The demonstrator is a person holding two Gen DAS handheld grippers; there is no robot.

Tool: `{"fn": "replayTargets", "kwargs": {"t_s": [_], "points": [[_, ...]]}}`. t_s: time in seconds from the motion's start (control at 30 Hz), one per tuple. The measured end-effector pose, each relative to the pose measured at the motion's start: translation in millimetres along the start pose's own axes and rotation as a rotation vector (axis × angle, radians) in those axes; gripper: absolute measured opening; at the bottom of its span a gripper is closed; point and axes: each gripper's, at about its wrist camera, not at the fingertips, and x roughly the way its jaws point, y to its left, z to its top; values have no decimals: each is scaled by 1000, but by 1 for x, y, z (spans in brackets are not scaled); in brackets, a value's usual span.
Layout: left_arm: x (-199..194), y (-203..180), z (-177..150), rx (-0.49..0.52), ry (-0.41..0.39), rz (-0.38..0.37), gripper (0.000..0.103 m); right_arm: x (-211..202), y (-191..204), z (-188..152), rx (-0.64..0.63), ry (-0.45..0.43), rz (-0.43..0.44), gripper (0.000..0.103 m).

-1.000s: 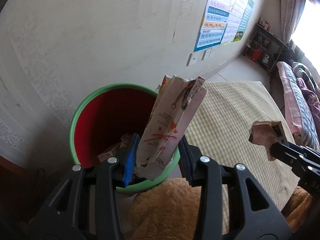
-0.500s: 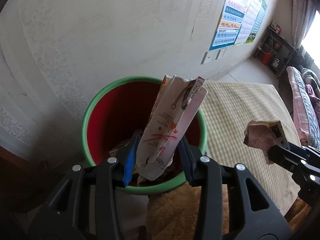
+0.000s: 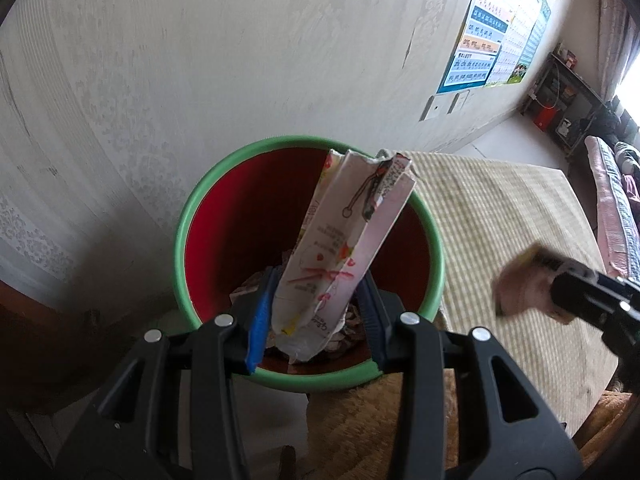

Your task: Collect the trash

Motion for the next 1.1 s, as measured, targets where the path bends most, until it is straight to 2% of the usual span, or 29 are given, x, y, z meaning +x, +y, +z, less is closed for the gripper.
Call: {"fn": "replayTargets", "kwargs": {"t_s": [0.07, 0.2, 0.3, 0.37, 0.4, 0.43, 0.5, 0.63, 0.8, 0.87, 0.9, 0.93, 1.03, 1.1], "points": [[4, 0, 2, -5, 7, 3, 38, 4, 1, 5, 9, 0, 20, 33], [10, 7, 3, -23, 19, 6, 38, 13, 4, 18, -8, 6, 38, 25], [9, 12, 3, -29, 20, 9, 38, 14, -4, 19, 6, -8, 28, 25], [9, 15, 3, -32, 20, 9, 38, 22, -19, 15, 42, 8, 2, 41], [9, 18, 2, -35, 21, 9, 38, 27, -28, 12, 72, 16, -4, 55], [10, 19, 1, -42, 26, 6, 38, 32, -36, 9, 93, 20, -23, 59], [12, 17, 0, -42, 31, 3, 38, 47, -49, 4, 110, 58, -88, 59], [15, 16, 0, -37, 40, -1, 38, 63, -67, -5, 157, 96, -122, 59], [17, 17, 2, -41, 44, 0, 39, 64, -92, -2, 230, 50, -143, 63], [20, 17, 3, -42, 50, 1, 39, 73, -97, 4, 231, 71, -158, 64], [21, 17, 3, -42, 53, 1, 39, 79, -99, 6, 225, 91, -169, 73], [22, 17, 3, -42, 56, 1, 39, 82, -100, 7, 208, 94, -191, 78], [25, 15, 3, -40, 65, 1, 39, 90, -104, 12, 180, 92, -225, 76], [28, 15, 3, -38, 70, 2, 39, 99, -110, 14, 169, 139, -271, 75]]}}
